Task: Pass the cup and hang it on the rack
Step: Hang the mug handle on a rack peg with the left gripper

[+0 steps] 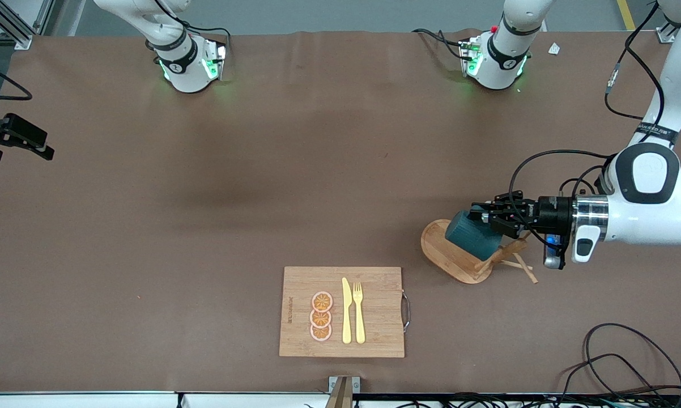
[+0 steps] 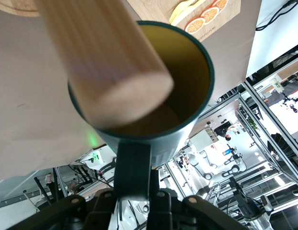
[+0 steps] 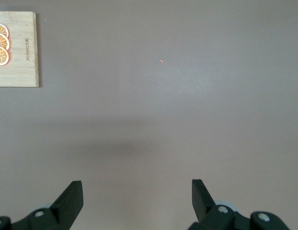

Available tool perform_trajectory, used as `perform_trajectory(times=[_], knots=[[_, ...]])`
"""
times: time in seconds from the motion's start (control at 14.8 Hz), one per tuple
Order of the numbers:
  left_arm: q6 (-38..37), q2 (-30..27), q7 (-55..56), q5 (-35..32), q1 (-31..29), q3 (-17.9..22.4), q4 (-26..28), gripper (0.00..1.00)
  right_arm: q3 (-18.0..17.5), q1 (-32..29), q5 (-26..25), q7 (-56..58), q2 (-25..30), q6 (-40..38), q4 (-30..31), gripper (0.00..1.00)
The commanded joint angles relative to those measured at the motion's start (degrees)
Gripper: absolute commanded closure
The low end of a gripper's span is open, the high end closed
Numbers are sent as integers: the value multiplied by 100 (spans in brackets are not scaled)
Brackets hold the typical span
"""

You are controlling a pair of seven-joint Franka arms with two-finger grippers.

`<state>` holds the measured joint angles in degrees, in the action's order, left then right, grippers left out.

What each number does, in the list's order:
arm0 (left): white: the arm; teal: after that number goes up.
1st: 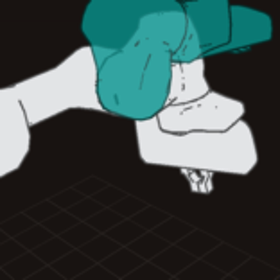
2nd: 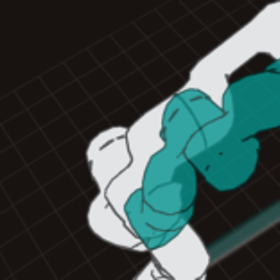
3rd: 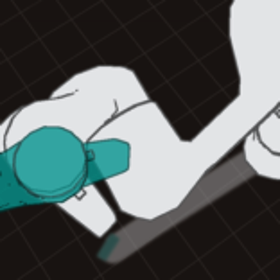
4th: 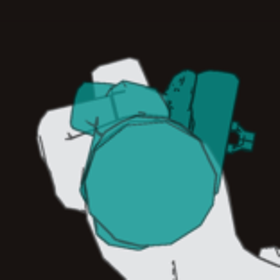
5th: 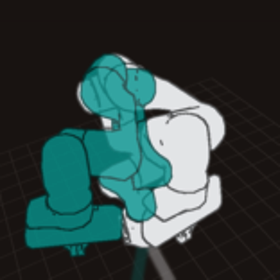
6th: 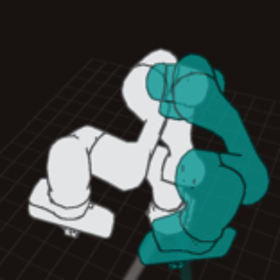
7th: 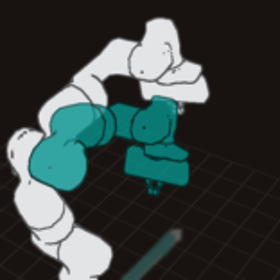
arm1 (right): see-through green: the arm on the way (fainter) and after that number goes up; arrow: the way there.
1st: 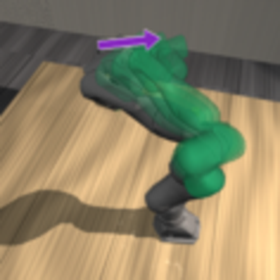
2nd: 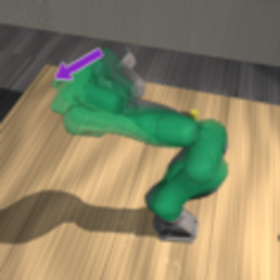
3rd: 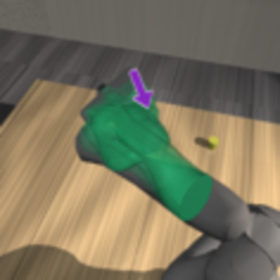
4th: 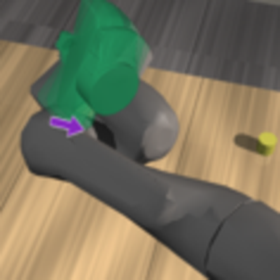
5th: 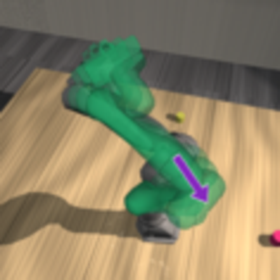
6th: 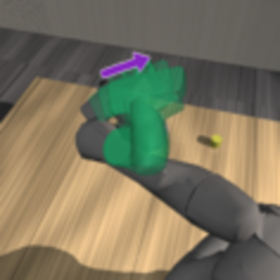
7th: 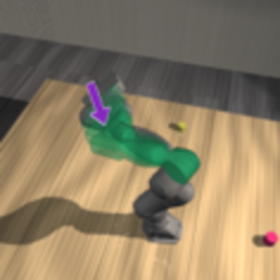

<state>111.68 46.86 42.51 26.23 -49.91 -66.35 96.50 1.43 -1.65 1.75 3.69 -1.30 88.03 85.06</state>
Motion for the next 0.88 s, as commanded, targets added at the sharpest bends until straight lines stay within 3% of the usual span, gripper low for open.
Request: perform_trajectory(times=[0.0,0.47,0.81], knots=[[-172,-46,-321,268,-45,113,53,99,-38,-46,44,-61,95,-14,98,0],[-410,-46,-832,409,-124,404,53,99,-29,-46,36,-70,95,-14,98,0],[-410,25,-929,568,-124,483,53,89,-29,-55,44,-61,95,-31,107,0]])
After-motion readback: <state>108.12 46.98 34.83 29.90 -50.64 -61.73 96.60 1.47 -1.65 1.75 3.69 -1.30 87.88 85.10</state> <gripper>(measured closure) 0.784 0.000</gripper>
